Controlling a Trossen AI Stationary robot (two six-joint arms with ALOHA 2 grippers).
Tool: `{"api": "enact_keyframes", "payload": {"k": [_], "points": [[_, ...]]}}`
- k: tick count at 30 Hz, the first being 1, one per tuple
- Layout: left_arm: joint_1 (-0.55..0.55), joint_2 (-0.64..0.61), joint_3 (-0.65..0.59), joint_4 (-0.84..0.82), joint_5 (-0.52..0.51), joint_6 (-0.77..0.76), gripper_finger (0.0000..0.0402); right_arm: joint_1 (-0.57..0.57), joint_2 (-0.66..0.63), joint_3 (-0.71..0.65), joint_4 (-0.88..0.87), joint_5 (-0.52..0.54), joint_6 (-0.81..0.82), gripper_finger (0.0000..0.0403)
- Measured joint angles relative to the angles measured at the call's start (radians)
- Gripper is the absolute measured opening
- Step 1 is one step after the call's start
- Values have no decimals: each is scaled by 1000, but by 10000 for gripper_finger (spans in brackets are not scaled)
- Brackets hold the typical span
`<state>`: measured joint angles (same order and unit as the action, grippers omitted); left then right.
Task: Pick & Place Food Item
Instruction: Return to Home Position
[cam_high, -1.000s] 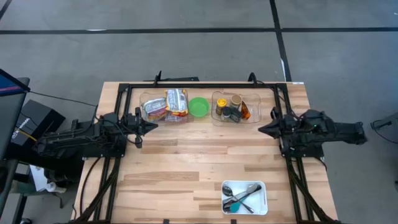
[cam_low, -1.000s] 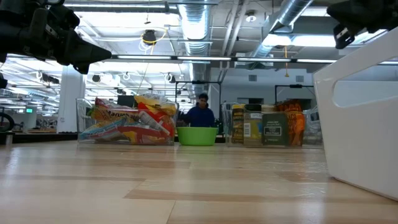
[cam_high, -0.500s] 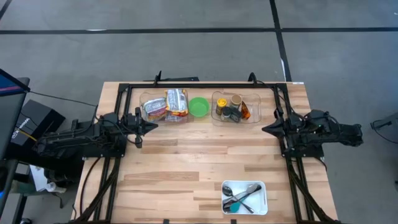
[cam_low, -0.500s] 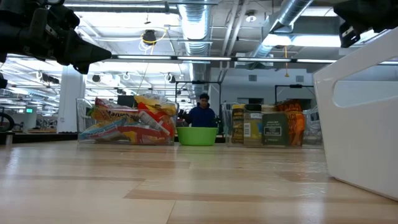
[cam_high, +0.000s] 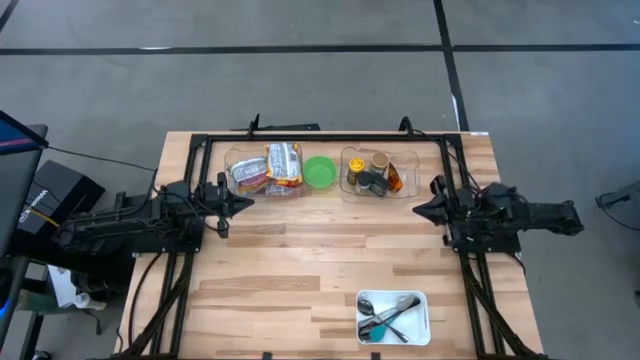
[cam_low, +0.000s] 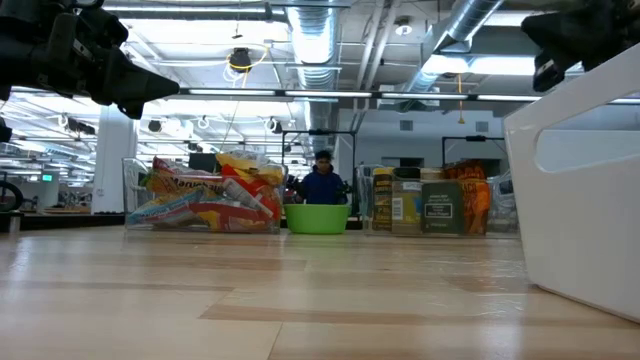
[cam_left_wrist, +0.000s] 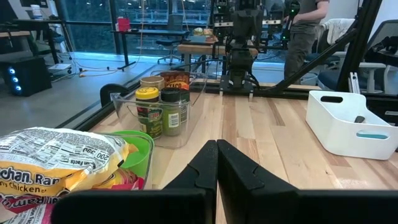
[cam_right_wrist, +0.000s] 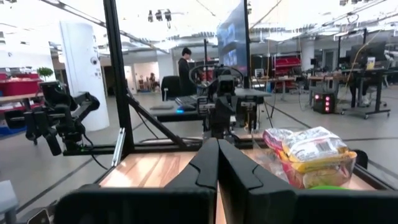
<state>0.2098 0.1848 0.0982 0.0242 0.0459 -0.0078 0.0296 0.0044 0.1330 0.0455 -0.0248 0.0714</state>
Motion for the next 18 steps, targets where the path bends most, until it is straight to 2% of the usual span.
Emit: {"api": "enact_keyframes", "payload": {"k": [18], "points": [[0, 0, 0, 0, 0, 0, 1, 0, 0, -125, 89, 26, 10, 0]]}}
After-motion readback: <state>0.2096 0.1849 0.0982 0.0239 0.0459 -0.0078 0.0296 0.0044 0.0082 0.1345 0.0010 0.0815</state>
